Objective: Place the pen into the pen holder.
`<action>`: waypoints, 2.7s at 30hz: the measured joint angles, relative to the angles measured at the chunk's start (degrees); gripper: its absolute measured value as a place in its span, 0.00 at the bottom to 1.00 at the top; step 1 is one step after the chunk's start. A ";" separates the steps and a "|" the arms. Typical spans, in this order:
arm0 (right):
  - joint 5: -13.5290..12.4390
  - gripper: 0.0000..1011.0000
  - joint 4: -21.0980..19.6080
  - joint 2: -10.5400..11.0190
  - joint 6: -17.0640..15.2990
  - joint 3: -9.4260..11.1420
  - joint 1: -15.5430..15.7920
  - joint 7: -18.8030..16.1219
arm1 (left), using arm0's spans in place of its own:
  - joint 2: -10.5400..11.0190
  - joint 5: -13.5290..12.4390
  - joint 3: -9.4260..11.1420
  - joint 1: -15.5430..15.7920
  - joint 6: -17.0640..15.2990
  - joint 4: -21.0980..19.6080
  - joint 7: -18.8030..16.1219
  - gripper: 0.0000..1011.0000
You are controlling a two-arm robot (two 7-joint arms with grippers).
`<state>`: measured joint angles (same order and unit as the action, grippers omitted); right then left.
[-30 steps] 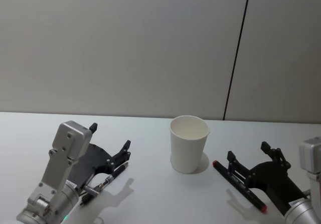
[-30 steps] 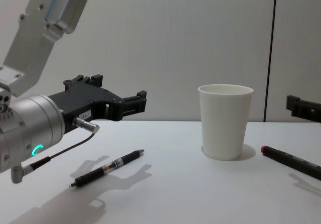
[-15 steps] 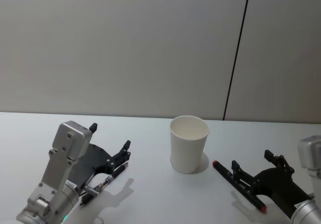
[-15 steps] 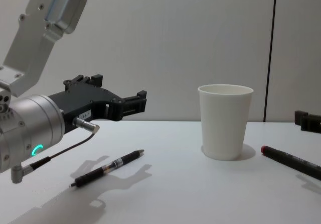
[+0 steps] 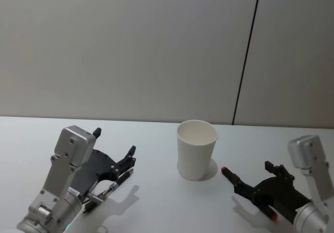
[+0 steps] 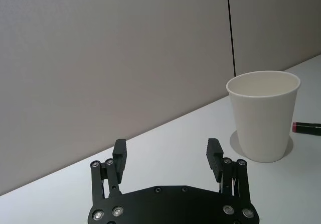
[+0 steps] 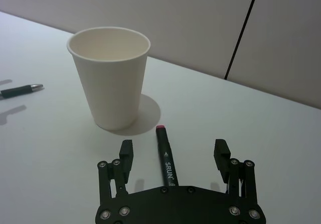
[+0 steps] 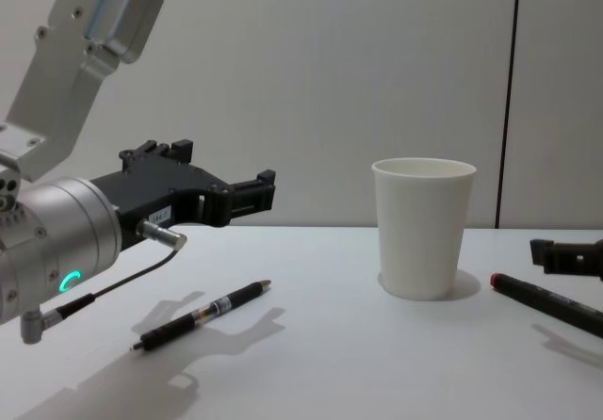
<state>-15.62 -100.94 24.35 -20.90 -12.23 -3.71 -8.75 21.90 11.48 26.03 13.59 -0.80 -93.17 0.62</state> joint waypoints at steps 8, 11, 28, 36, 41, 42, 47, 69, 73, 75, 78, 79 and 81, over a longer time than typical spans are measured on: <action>1.14 0.99 1.59 -0.37 -3.26 -1.01 -1.78 0.05 | 0.00 0.00 0.00 0.00 0.00 0.00 0.00 0.99; 1.43 0.99 2.12 -0.59 -4.14 -1.15 -2.22 0.18 | 0.00 0.00 0.00 0.00 0.00 0.00 0.00 0.99; 1.70 0.99 4.70 -2.57 -7.53 -1.07 -4.00 0.50 | 0.00 0.00 0.00 0.00 0.00 0.00 0.00 0.99; 1.03 0.99 5.48 -3.58 -8.95 -0.54 -4.46 0.25 | 0.00 0.00 0.00 0.00 0.00 0.00 0.00 0.99; 0.79 0.99 5.92 -4.10 -9.72 -0.32 -4.68 0.03 | 0.00 0.00 0.00 0.00 0.00 0.00 0.00 0.99; 0.76 0.99 6.04 -4.21 -9.87 -0.28 -4.75 -0.04 | -0.01 0.00 0.00 0.00 0.00 0.00 0.00 0.99; 0.72 0.99 6.30 -4.50 -10.29 -0.25 -4.86 -0.33 | 0.00 0.00 0.00 0.00 0.00 0.00 0.00 0.99; 0.93 0.99 6.69 -4.99 -11.17 -0.13 -5.05 -0.89 | 0.00 0.00 0.00 0.00 0.00 0.00 0.00 0.99; 1.09 0.99 6.72 -5.05 -11.49 -0.15 -5.14 -0.97 | 0.00 0.00 0.00 0.00 0.00 0.00 0.00 0.99; 1.21 0.99 6.77 -5.09 -11.68 -0.18 -5.20 -1.02 | 0.00 0.00 0.00 0.00 0.00 0.00 0.00 0.99; 1.37 0.99 6.88 -5.22 -11.90 -0.22 -5.32 -1.10 | 0.00 0.00 0.00 0.00 0.00 0.00 0.00 0.99; 1.40 0.99 6.90 -5.24 -11.94 -0.23 -5.35 -1.11 | 0.00 0.00 0.00 0.00 0.00 0.00 0.00 0.99; 1.46 0.99 6.94 -5.30 -12.03 -0.25 -5.40 -1.13 | 0.00 0.00 0.00 0.00 0.00 0.00 0.00 0.99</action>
<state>-14.16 -94.00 19.05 -32.93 -12.48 -9.11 -9.89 21.90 11.48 26.02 13.59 -0.80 -93.18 0.63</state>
